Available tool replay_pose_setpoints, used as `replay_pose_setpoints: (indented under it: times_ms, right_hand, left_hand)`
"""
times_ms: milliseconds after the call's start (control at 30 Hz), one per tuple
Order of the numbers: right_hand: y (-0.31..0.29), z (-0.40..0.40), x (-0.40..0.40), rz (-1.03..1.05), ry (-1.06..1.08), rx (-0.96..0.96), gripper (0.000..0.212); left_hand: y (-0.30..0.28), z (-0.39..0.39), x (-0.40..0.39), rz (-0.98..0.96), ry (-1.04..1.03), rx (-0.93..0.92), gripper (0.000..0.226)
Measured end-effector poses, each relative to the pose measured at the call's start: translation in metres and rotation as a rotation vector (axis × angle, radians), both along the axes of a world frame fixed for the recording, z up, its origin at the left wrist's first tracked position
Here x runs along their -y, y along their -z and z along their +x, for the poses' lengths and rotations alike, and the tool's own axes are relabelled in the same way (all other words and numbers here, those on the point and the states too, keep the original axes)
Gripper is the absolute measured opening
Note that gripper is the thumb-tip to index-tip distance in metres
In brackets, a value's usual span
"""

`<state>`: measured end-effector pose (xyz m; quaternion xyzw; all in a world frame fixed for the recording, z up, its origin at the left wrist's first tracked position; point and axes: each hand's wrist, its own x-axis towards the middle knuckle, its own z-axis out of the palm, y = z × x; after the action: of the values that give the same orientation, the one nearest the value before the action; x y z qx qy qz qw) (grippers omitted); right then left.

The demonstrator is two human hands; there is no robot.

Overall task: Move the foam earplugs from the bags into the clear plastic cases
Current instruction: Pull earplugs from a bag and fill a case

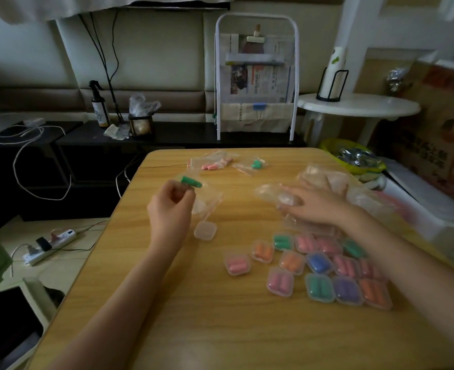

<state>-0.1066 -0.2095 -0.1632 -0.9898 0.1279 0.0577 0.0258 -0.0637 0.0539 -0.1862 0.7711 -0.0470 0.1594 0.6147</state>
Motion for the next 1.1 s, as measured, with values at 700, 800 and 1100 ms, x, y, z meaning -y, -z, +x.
replay_pose_setpoints:
  times_ms: [700,800,1100]
  right_hand:
    - [0.022,0.008,0.008,0.626,0.059,0.643,0.021]
    - [0.023,0.010,0.015,0.446,0.076,0.656,0.026]
    - [0.013,0.015,-0.001,0.395,0.098,0.516,0.055]
  left_hand:
    - [0.005,-0.001,0.005,0.102,0.015,0.043,0.005]
    - [0.004,-0.002,0.005,0.125,0.018,0.053,0.006]
    - [0.003,-0.002,0.005,0.086,0.055,-0.002,0.019]
